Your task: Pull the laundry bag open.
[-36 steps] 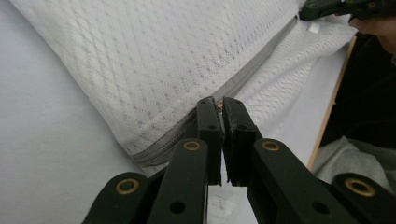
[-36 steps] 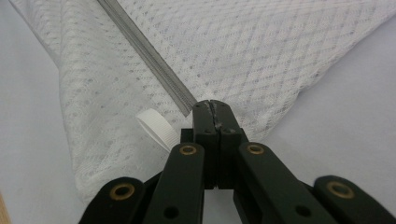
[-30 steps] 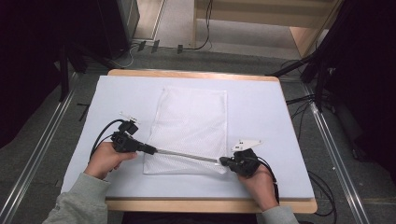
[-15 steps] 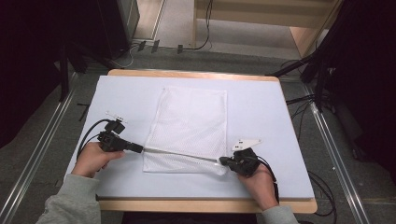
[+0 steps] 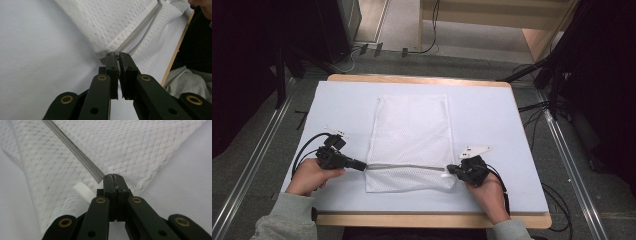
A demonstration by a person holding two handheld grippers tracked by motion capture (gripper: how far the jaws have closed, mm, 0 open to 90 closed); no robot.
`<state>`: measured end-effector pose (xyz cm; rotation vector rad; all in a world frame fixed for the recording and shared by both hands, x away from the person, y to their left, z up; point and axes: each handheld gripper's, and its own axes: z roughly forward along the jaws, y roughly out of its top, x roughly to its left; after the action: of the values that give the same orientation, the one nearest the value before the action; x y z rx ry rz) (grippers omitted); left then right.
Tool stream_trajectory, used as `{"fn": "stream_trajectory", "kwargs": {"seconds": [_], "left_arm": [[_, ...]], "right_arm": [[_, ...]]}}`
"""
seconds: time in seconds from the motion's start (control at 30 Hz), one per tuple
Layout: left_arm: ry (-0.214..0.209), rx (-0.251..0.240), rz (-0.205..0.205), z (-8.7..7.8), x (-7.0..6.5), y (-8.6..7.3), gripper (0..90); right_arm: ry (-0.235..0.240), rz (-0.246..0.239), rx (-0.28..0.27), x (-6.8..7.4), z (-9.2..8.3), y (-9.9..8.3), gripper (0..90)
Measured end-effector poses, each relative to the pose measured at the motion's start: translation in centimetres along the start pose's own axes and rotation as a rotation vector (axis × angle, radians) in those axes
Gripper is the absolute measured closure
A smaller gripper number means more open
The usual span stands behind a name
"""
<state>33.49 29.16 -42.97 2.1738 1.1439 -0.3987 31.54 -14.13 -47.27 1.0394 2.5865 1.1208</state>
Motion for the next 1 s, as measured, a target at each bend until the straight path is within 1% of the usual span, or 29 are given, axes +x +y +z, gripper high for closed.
{"fn": "stream_trajectory", "kwargs": {"seconds": [0.03, 0.07, 0.13, 0.17, 0.2, 0.27, 0.37, 0.4, 0.5, 0.57, 0.63, 0.7, 0.87, 0.93, 1.0], "left_arm": [[0.012, -0.01, 0.012, 0.1, -0.2, 0.0, 87.3], [0.016, -0.019, 0.021, 0.2, -0.2, 0.0, 87.2], [0.021, -0.021, 0.039, 0.3, -0.4, 0.0, 86.9], [0.026, -0.034, 0.044, 0.3, -0.4, 0.0, 85.5], [0.024, -0.04, 0.054, 0.2, -0.4, 0.0, 83.1], [0.037, -0.071, 0.075, 0.0, -0.5, 0.0, 76.4], [0.057, -0.115, 0.093, -0.3, -0.4, 0.0, 66.6], [0.068, -0.123, 0.097, -0.4, -0.4, 0.1, 64.9], [0.099, -0.15, 0.119, -0.6, -0.5, 0.0, 60.6], [0.104, -0.163, 0.121, -0.7, -0.5, 0.1, 57.3], [0.119, -0.158, 0.127, -0.7, -0.3, 0.1, 54.7], [0.132, -0.159, 0.125, -0.6, -0.2, 0.1, 52.5], [0.153, -0.162, 0.124, -0.6, 0.1, 0.2, 49.4], [0.156, -0.165, 0.126, -0.6, 0.2, 0.2, 47.9], [0.17, -0.172, 0.126, -0.7, 0.3, 0.2, 47.2]], "right_arm": [[-0.002, 0.008, 0.0, 0.0, 0.0, 0.1, 90.0], [0.001, 0.006, 0.0, -0.1, 0.1, 0.1, 90.0], [0.009, 0.013, -0.004, -0.1, 0.2, 0.2, 90.0], [0.015, 0.023, -0.002, 0.0, 0.2, 0.3, 88.3], [0.023, 0.032, -0.008, 0.0, 0.1, 0.3, 88.2], [0.04, 0.02, -0.017, 0.3, -0.2, 0.3, 88.3], [0.043, 0.012, -0.026, 0.6, -0.7, 0.2, 88.1], [0.044, 0.014, -0.029, 0.6, -0.9, 0.2, 85.8], [0.048, 0.046, -0.056, 0.3, -1.6, 0.1, 83.6], [0.044, 0.057, -0.066, 0.0, -1.9, 0.1, 82.0], [0.041, 0.065, -0.07, -0.2, -2.1, 0.1, 80.7], [0.037, 0.072, -0.073, -0.4, -2.2, 0.0, 78.9], [0.028, 0.077, -0.079, -0.7, -2.4, 0.0, 73.3], [0.026, 0.077, -0.08, -0.8, -2.5, 0.0, 69.8], [0.025, 0.08, -0.089, -1.1, -2.6, 0.0, 67.7]]}}
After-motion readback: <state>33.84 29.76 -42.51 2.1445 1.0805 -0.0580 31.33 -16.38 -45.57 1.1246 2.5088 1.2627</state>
